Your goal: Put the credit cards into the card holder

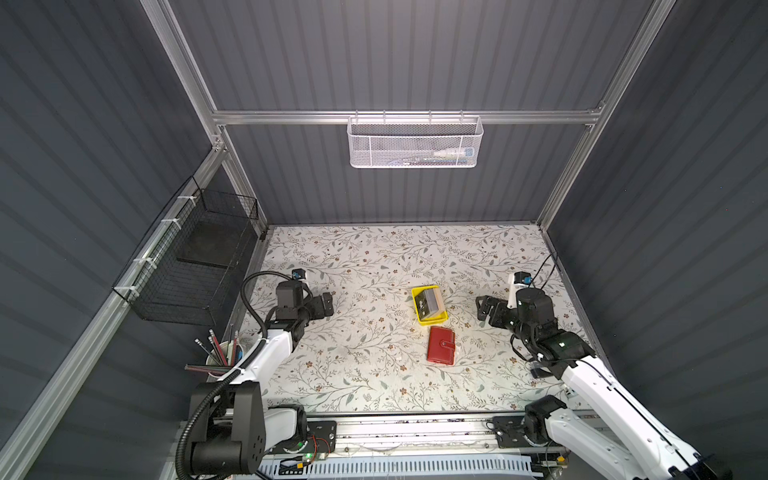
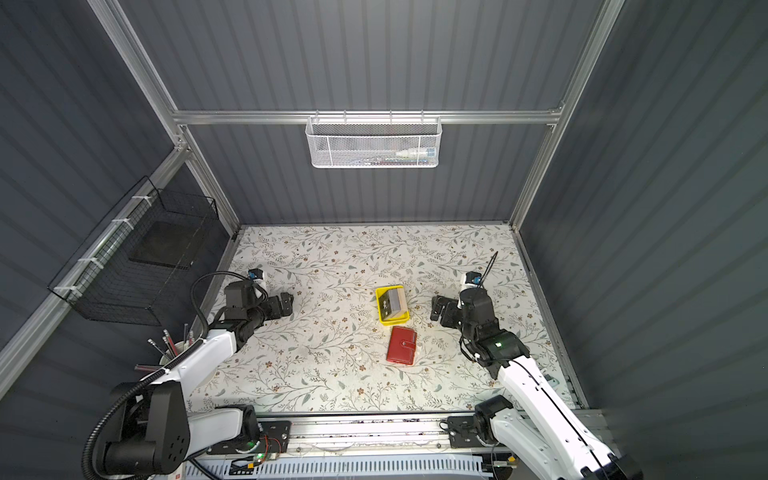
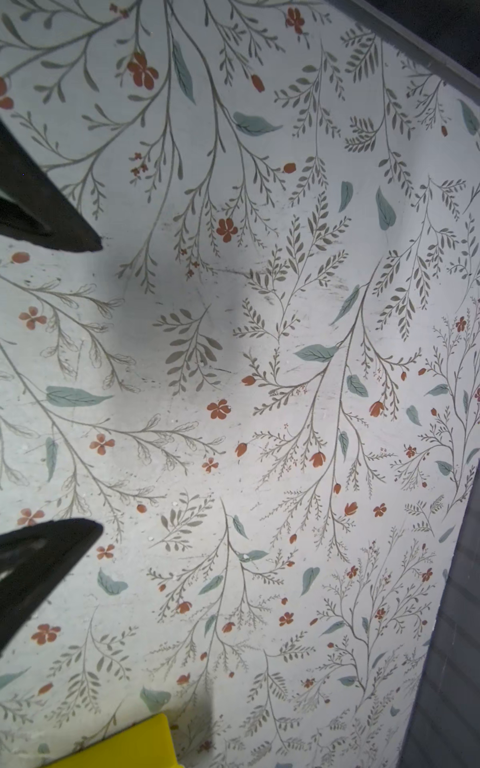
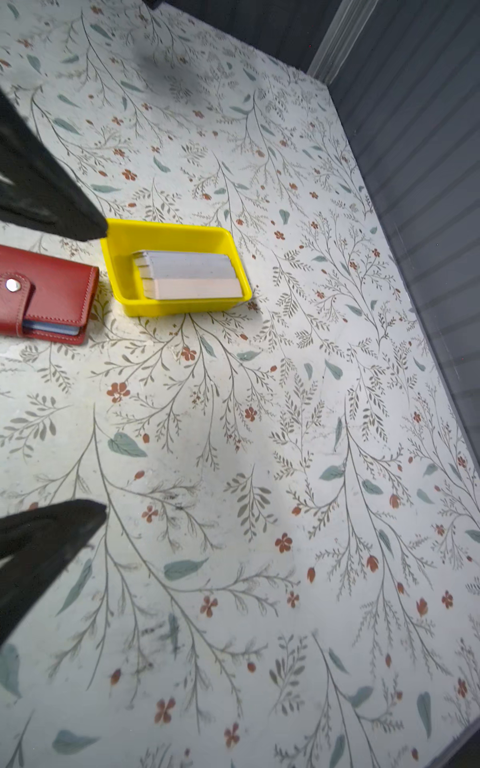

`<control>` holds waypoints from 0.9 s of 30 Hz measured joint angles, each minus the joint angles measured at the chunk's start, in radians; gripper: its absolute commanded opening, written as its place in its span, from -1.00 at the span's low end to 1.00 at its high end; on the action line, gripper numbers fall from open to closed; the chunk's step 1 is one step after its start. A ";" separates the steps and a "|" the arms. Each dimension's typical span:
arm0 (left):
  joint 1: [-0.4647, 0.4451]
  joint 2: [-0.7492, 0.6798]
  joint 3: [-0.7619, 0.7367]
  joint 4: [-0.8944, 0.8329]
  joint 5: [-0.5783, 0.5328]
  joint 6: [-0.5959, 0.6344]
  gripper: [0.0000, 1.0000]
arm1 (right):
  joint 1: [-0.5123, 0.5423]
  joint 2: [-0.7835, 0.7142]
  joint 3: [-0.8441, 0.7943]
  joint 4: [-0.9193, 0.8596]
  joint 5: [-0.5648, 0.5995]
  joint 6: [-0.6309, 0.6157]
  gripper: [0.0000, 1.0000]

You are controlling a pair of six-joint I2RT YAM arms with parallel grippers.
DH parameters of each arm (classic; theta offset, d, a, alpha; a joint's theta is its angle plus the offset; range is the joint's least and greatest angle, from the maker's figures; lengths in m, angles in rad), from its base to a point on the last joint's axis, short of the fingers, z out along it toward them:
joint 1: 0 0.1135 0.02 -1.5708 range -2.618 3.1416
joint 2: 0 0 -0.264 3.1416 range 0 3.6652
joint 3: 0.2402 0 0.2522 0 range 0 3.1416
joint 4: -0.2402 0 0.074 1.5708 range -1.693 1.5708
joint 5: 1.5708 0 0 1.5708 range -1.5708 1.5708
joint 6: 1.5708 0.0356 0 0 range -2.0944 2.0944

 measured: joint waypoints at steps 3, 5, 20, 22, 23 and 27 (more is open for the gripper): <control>0.000 0.010 -0.065 0.093 -0.039 0.040 1.00 | -0.009 0.000 -0.013 0.009 0.025 -0.027 0.98; 0.000 0.029 -0.097 0.164 -0.054 0.058 1.00 | -0.017 0.003 -0.014 0.019 0.036 -0.051 0.98; 0.034 0.251 -0.154 0.644 -0.083 0.094 0.99 | -0.209 0.040 -0.076 0.197 0.052 -0.178 0.98; 0.052 0.273 -0.163 0.709 -0.073 0.092 0.99 | -0.245 0.053 -0.085 0.232 0.041 -0.182 0.98; 0.058 0.294 -0.170 0.752 -0.064 0.090 0.99 | -0.262 0.063 -0.091 0.253 0.034 -0.187 0.98; 0.068 0.392 -0.183 0.860 -0.041 0.090 0.99 | -0.309 0.106 -0.124 0.330 0.016 -0.211 0.98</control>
